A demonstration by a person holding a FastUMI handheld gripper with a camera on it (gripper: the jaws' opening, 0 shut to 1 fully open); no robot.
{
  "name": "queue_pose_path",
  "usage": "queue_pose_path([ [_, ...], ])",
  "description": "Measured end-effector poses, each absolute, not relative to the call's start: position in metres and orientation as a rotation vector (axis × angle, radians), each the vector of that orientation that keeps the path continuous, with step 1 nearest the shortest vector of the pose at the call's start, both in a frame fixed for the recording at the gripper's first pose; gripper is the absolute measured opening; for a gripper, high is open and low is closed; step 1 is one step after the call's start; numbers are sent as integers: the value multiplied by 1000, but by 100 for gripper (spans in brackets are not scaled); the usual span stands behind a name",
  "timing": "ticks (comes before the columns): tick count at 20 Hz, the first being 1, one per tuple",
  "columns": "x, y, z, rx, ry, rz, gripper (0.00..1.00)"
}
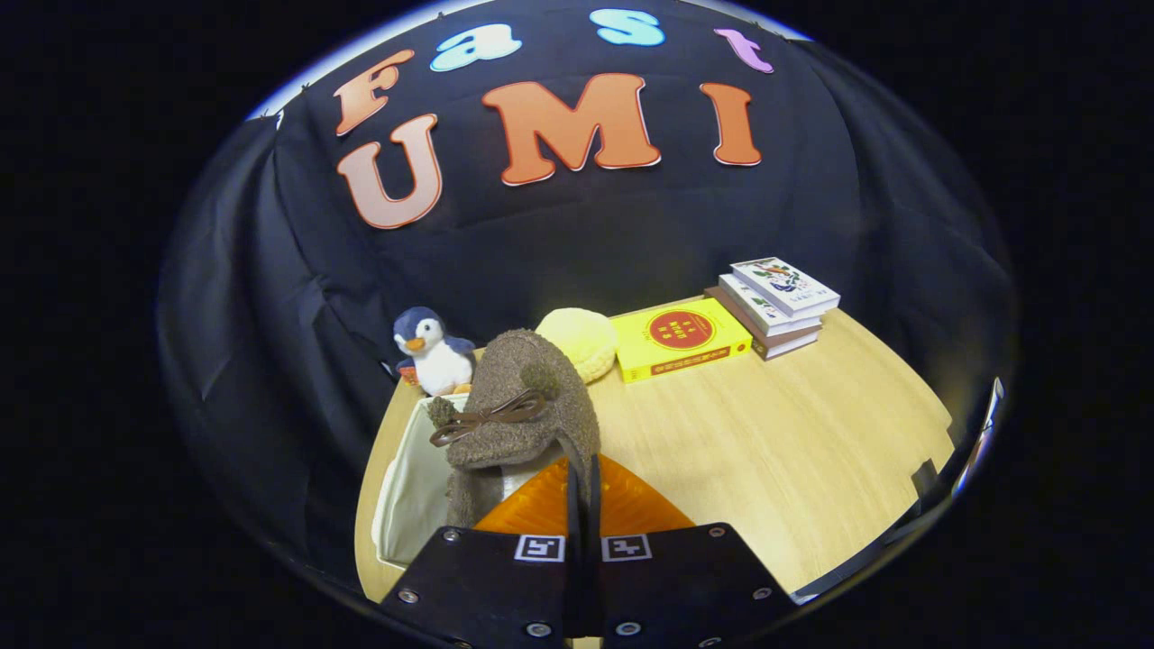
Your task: Open the storage box then place both shoes into the box .Put the left shoe in first, then the right shoe, with the right side of both shoes facing outward in a uniform manner.
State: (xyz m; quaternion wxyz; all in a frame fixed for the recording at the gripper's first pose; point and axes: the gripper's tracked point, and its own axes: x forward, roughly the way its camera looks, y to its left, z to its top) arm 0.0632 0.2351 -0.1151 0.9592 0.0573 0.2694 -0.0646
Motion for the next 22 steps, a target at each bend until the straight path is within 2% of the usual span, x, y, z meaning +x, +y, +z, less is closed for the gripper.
queue_pose_path([
  [5,70,265,-145,85,586,-108,1],
  [11,69,258,-166,69,633,-146,4],
  [13,71,258,-152,56,601,-129,12],
  [16,71,248,-125,3,547,-121,17],
  [18,69,241,-108,6,518,-122,39],
  [19,66,234,-101,3,511,-132,56],
  [21,64,227,-82,-15,481,-130,75],
  [22,62,223,-71,-27,462,-130,79],
])
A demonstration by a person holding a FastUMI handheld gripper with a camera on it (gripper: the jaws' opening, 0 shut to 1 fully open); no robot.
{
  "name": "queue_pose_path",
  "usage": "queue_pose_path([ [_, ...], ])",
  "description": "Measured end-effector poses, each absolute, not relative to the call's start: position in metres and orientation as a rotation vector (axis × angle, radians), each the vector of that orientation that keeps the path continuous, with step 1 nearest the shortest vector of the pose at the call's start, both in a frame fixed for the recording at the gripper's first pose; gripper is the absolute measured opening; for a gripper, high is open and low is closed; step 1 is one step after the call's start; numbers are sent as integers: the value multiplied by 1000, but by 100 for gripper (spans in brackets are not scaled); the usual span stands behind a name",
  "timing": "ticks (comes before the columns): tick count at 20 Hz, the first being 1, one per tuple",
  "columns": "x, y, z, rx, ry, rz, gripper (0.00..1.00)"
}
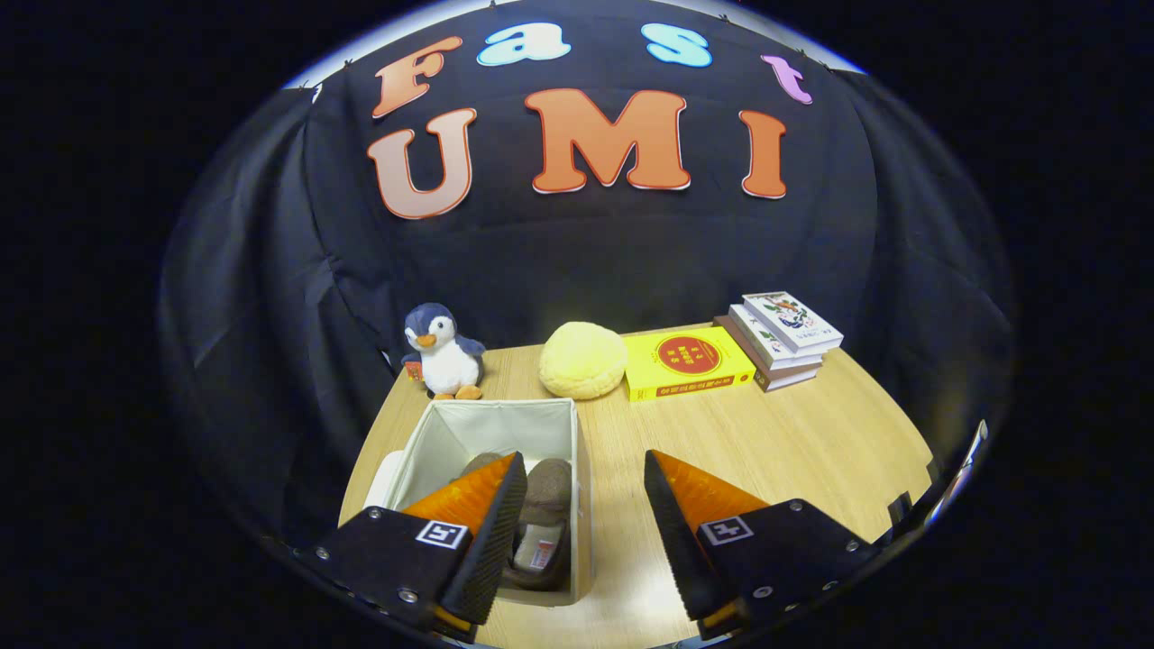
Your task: Open the storage box then place both shoes into the box .Put the left shoe in first, then the right shoe, with the right side of both shoes facing outward in a uniform manner.
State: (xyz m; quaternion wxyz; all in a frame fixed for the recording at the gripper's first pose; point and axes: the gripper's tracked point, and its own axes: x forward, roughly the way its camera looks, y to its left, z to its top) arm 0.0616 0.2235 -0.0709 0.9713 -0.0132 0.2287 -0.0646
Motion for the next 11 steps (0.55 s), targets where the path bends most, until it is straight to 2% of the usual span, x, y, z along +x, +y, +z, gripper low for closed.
queue_pose_path([
  [1,60,220,-62,-37,442,-132,87],
  [3,55,213,-44,-48,399,-138,98],
  [11,30,208,6,-57,247,-141,98],
])
